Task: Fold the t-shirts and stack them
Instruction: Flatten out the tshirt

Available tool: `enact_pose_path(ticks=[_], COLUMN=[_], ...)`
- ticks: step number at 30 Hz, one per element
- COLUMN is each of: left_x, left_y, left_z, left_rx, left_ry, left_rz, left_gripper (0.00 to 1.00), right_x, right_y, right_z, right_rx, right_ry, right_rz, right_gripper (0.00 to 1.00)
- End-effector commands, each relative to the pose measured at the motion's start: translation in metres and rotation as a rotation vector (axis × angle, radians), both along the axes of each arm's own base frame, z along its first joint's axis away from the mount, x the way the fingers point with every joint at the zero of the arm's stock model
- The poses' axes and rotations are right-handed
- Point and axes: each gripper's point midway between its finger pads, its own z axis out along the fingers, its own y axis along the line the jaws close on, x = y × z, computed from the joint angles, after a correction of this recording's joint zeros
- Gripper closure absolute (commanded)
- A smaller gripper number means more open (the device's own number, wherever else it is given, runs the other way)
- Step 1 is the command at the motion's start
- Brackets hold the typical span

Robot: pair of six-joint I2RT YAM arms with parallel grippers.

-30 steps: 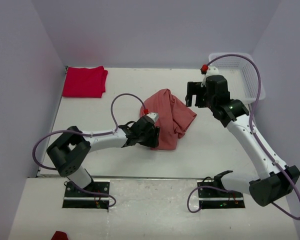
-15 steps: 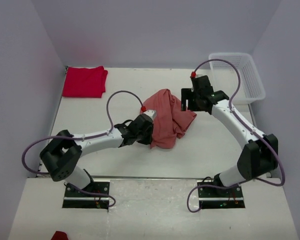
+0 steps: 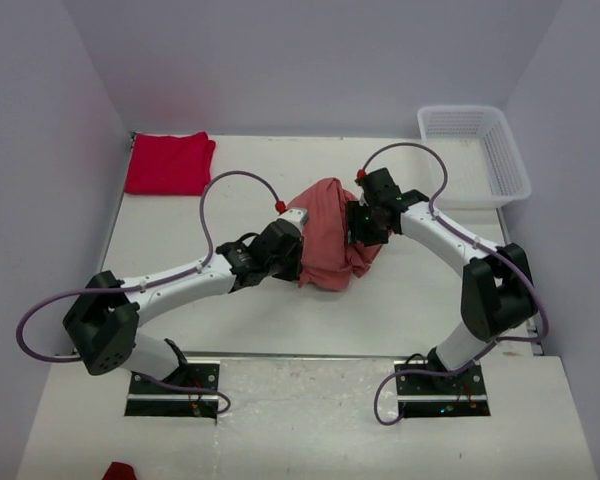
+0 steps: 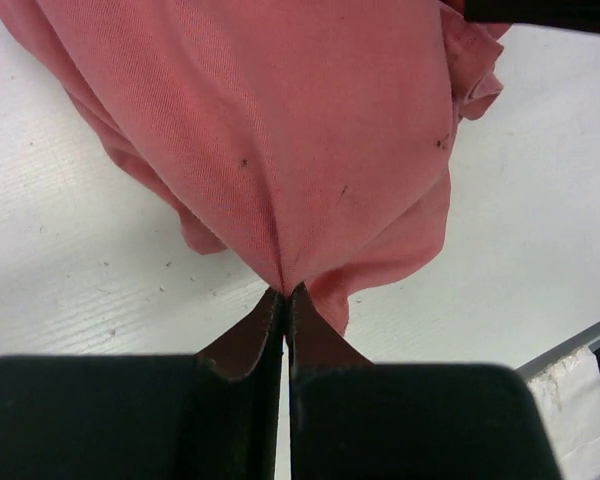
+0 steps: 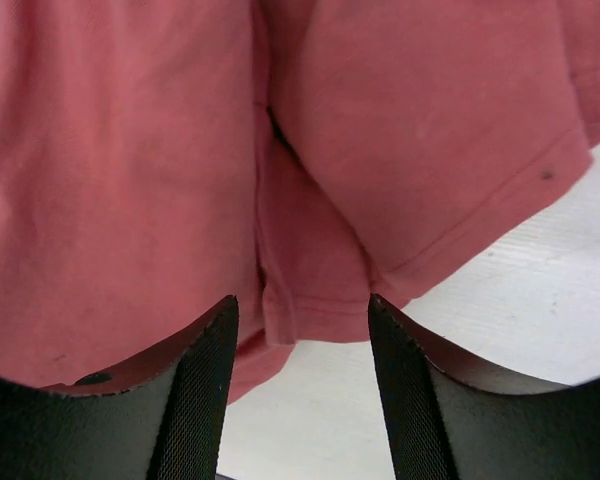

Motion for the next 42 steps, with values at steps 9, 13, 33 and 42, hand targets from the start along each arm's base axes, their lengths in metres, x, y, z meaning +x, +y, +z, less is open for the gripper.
enact_pose_path(ticks=[9,13,33,42], left_x=[0.009,0.008,0.006,0.025], left_y=[-0.006,-0.004,0.013,0.055], left_z=[0.009,0.012,0.016,0.084], left_rx=[-0.006,0.001,0.003,0.105], left_ry=[-0.029,-0.036,-0.042,-0.194], left_rz=[-0.005,-0.003,0.021,0.146], left_gripper=[1.0,1.0,1.0,1.0], right_x=[-0.011,-0.008,-0.015,0.02], right_y=[0.022,0.02,0.019,-0.017], right_z=[-0.001,-0.007,-0.032,0.056], right_rx=[0.054,0.036,0.032,-0.122], right_ry=[-0.018,-0.019,0.016,-0.188], right_rz=[0.034,0.018,-0.012,-0.133], right_gripper=[0.51,0.51,1.0,1.0])
